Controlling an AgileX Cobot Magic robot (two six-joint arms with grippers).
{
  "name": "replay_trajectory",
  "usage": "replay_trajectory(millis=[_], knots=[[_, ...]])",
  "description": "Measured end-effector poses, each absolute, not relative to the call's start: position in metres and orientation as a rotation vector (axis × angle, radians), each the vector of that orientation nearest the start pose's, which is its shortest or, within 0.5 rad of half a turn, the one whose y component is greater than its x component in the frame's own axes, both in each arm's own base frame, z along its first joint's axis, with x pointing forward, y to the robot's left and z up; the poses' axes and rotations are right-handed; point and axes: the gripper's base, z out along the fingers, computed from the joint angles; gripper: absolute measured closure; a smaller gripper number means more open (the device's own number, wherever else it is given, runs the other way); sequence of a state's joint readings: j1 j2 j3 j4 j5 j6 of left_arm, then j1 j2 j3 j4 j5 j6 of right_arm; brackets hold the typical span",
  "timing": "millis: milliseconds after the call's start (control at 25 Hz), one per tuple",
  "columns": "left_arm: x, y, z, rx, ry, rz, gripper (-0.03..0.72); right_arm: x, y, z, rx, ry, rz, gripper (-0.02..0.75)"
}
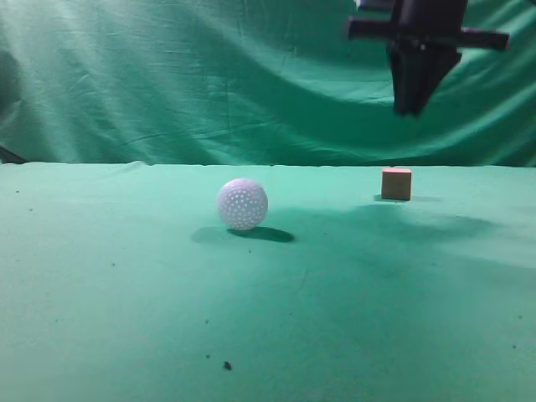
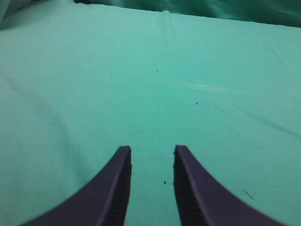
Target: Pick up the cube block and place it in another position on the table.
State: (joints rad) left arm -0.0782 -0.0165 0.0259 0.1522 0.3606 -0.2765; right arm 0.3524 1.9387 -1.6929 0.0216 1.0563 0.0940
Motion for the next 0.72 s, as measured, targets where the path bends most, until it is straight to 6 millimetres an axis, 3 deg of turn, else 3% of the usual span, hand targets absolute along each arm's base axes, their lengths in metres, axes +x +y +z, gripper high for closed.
replay_trajectory(millis=[240,360,480,720], knots=[[0.053,0.001,0.173,-0.089,1.848,-0.098,0.426,0.341,0.127,0.364,-0.332,2.621,0.185,0.738],[0.053,0.001,0.173,-0.089,1.848,-0.098,0.426,0.306,0.115,0.392,-0.316,2.558,0.211,0.738],[0.053,0.001,0.173,-0.089,1.848,-0.098,0.426,0.269,0.102,0.396,-0.305,2.54,0.218,0.738],[0.053,0.001,0.173,-0.089,1.848,-0.098,0.426,0.199,0.076,0.376,-0.23,2.46,0.261,0.738]])
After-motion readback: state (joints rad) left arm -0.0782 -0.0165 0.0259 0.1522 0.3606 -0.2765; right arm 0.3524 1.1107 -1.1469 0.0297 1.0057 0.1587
